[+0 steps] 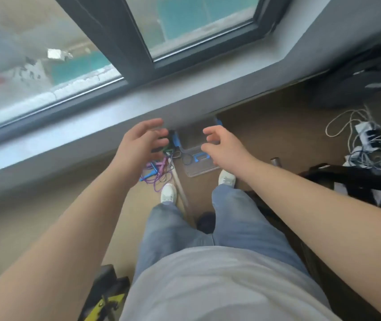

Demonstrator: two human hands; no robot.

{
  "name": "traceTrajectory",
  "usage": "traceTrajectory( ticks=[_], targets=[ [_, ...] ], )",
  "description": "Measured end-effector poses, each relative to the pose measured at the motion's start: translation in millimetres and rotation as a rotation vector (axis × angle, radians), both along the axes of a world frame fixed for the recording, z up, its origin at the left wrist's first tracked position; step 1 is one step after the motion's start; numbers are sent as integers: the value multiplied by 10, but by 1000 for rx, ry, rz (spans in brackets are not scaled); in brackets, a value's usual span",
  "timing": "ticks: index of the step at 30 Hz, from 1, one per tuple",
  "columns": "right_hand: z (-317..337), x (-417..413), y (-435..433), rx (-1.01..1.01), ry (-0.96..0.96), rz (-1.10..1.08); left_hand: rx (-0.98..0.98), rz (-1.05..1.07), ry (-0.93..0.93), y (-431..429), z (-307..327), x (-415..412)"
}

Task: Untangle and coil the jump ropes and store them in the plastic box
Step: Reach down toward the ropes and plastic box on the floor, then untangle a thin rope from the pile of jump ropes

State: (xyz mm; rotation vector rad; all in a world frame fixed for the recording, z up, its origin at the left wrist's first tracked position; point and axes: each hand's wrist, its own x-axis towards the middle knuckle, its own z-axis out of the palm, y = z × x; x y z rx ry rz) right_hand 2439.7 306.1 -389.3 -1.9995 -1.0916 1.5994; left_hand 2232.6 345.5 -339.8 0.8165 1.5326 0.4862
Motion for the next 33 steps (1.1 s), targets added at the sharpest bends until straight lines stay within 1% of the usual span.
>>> traceTrajectory(
  ticks=[2, 8, 11, 14, 16, 20, 25, 30, 33],
  targets=[
    [-64, 95, 20, -1, -4, 63, -6, 49, 1, -89, -83, 76],
    [-398, 114, 10, -60, 16, 118, -71, 171, -10, -339, -446, 112],
    [-712, -33, -31, -104, 23, 164, -120, 228, -14, -436, -783, -2],
    [-1188, -266, -15, -133, 16, 206, -163, 289, -17, -541, -1257, -187],
    [-1610, -462, 0, -159, 3, 212, -202, 307, -16, -595, -1670, -332],
    [-2626, -861, -67, -214, -27, 232, -315, 350, -6, -717, -2692, -673],
    [-3919, -1316, -60, -248, -76, 364, -419, 385, -14, -806, -4063, -1009],
    [-5145, -1687, 28, -216, -90, 430, -394, 387, -2, -740, -5379, -1198],
    [-5823, -1848, 148, -167, -122, 508, -336, 347, 92, -677, -6130, -1292]
  ],
)
